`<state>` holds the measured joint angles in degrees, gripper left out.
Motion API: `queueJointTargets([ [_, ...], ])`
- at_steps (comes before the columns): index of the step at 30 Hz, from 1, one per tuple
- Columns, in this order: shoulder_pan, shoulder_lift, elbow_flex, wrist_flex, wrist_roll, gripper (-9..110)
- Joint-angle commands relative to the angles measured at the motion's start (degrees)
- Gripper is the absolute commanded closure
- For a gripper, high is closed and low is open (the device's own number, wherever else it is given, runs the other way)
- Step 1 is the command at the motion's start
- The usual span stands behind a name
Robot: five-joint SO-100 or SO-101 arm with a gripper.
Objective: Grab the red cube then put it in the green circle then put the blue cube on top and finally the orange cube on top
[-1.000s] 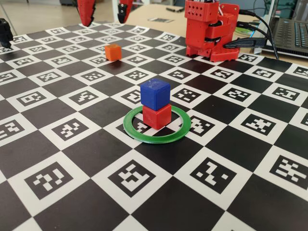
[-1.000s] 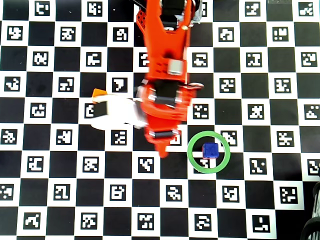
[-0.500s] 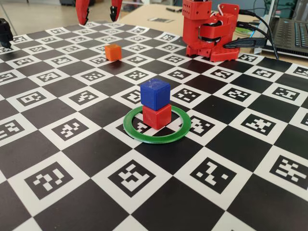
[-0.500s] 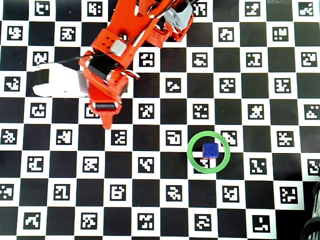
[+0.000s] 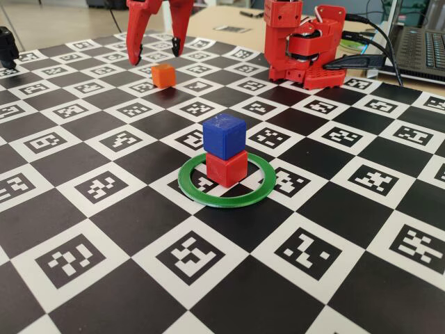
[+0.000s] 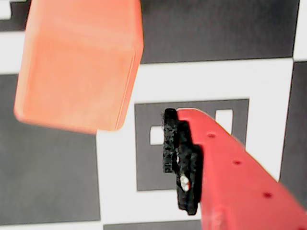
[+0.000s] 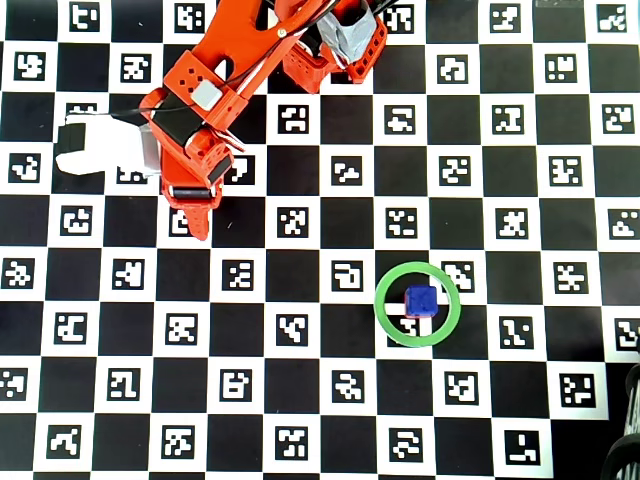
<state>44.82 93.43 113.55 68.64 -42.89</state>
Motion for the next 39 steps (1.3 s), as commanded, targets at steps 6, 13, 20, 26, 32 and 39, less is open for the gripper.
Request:
queueJointTargets([
  [6,0.4,-0.9,3.3,-6.4,0.6,58],
  [13,0.4,-2.9,3.6,-9.3,1.2,58],
  [20,0.4,-3.7,3.3,-10.3,3.3,58],
  [26,0.4,-3.8,3.2,-10.4,6.8,58],
  [32,0.3,-3.8,3.1,-10.5,10.3,59],
  [39,0.1,-3.7,3.0,-11.0,12.6,61],
])
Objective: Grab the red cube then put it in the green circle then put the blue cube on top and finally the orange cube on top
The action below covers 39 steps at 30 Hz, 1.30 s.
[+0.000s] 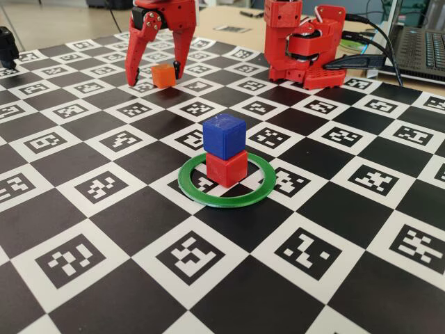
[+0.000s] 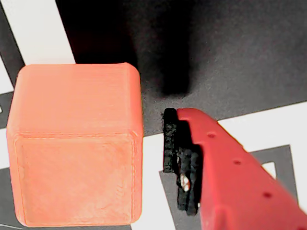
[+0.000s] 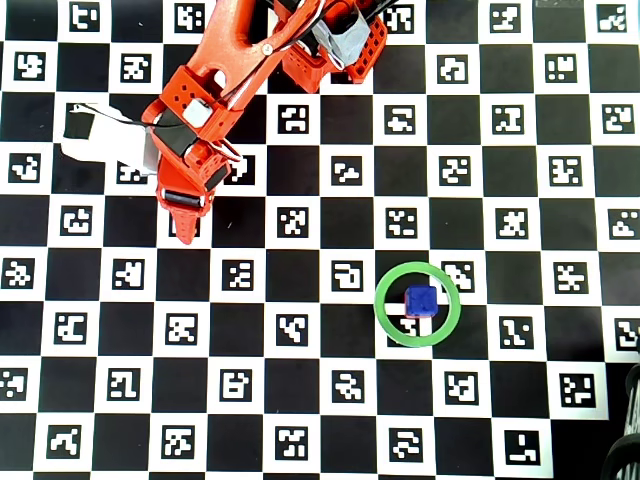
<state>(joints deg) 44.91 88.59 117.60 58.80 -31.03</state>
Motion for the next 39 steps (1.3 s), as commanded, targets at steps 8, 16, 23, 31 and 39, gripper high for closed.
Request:
queueJointTargets([
  [8,-0.2,1.2,-1.1,-1.7,1.4,76],
  [16,-0.2,1.5,-1.1,-1.8,1.9,92],
  [23,-0.3,2.1,-7.6,4.7,2.2,92],
  [31,-8.3,1.9,-32.4,25.8,5.1,93],
  [39,-27.8,-1.6,-51.9,39.5,11.2,93],
])
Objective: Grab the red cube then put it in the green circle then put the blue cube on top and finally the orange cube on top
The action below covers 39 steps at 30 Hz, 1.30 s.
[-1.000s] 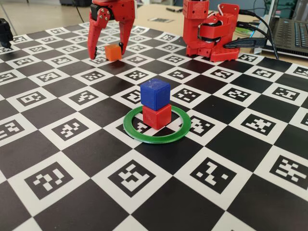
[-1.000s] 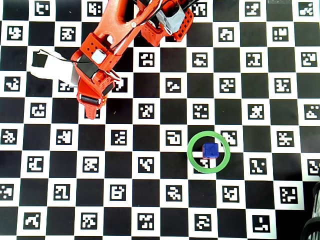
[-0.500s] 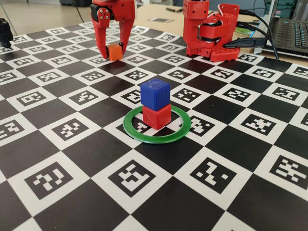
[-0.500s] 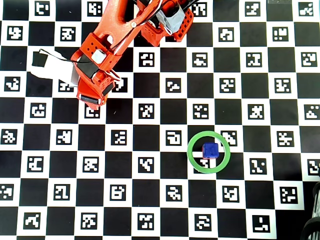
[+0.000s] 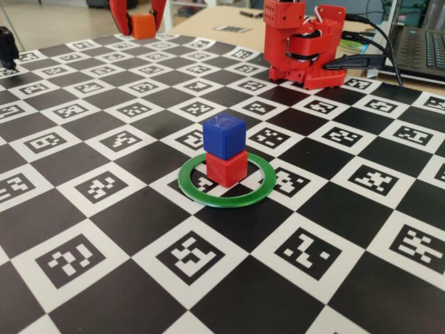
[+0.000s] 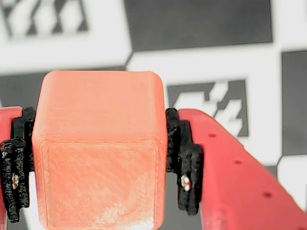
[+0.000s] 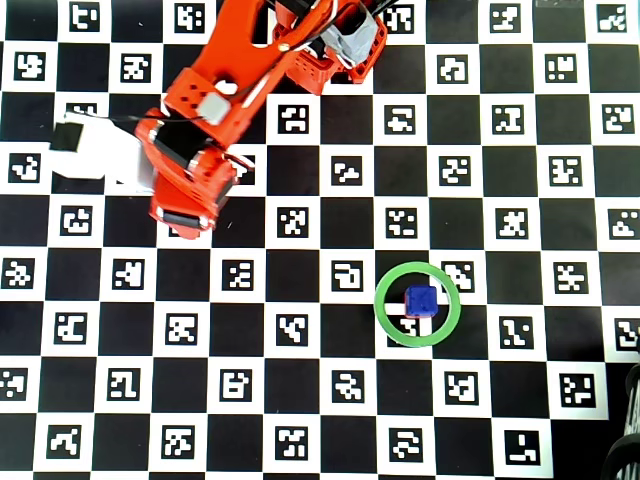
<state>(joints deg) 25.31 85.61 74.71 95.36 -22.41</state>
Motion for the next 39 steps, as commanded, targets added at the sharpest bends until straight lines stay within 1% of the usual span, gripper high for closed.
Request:
queueJointTargets([
  [1,-10.8,0.8,-10.6,3.7,3.7,93],
  [7,-23.0,-7.1,-22.7,9.9,9.6,93],
  [14,-30.7,-12.4,-25.1,10.1,16.2,93],
  [21,-35.5,-13.2,-25.1,8.9,22.9,94],
  [33,-41.0,-15.4,-25.1,4.1,38.8,93],
  [39,-41.6,-17.6,-26.8,2.6,41.4,93],
])
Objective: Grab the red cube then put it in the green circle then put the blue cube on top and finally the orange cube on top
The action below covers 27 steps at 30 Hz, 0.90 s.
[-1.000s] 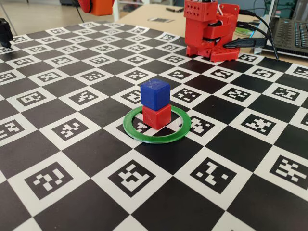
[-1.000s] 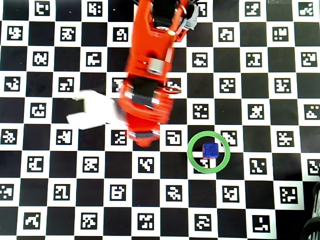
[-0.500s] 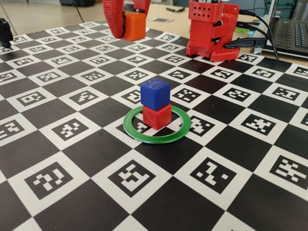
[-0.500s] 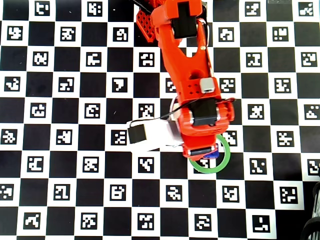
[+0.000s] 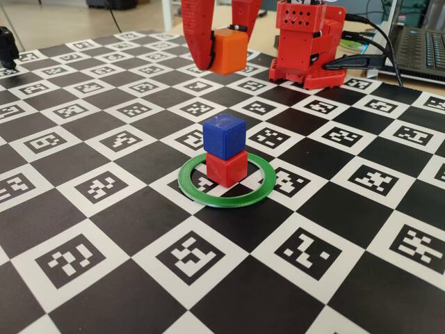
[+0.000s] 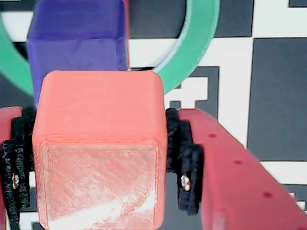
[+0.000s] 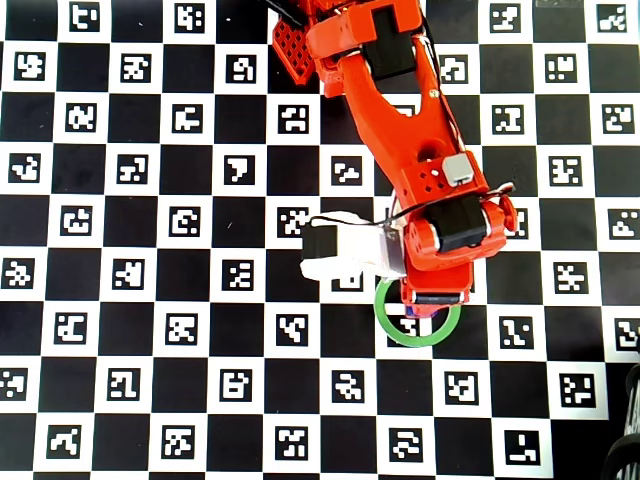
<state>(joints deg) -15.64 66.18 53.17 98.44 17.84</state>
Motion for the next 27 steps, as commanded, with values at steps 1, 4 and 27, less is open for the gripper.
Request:
queueJointTargets([
  [1,-0.6,1.3,-5.7,-0.4,1.4,93],
  [4,-0.6,0.0,-6.5,-0.9,1.9,93],
  [27,-1.7,-5.0,-4.5,-4.5,4.0,93],
])
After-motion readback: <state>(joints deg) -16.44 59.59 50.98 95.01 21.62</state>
